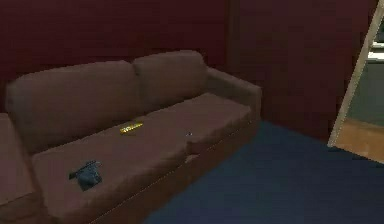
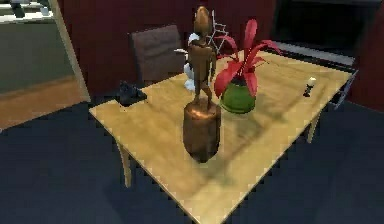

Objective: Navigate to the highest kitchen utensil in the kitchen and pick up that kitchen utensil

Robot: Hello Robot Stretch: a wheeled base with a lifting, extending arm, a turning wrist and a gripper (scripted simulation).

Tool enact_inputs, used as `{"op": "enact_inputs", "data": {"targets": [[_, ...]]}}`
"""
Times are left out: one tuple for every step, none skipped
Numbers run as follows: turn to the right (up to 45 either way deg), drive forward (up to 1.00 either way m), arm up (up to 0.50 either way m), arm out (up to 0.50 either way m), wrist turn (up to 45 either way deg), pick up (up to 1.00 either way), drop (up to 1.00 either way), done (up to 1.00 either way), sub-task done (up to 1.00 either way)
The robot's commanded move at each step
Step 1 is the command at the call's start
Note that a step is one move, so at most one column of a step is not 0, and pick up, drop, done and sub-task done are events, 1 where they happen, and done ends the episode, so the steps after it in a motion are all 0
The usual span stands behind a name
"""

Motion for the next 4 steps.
{"op": "enact_inputs", "data": {"targets": [[-45.0, 0.00, 0.00, 0.00, 0.0, 0.00, 0.00, 0.00, 0.00], [-45.0, 0.00, 0.00, 0.00, 0.0, 0.00, 0.00, 0.00, 0.00], [-42.0, 0.00, 0.00, 0.00, 0.0, 0.00, 0.00, 0.00, 0.00], [0.0, 0.15, 0.00, 0.00, 0.0, 0.00, 0.00, 0.00, 0.00]]}}
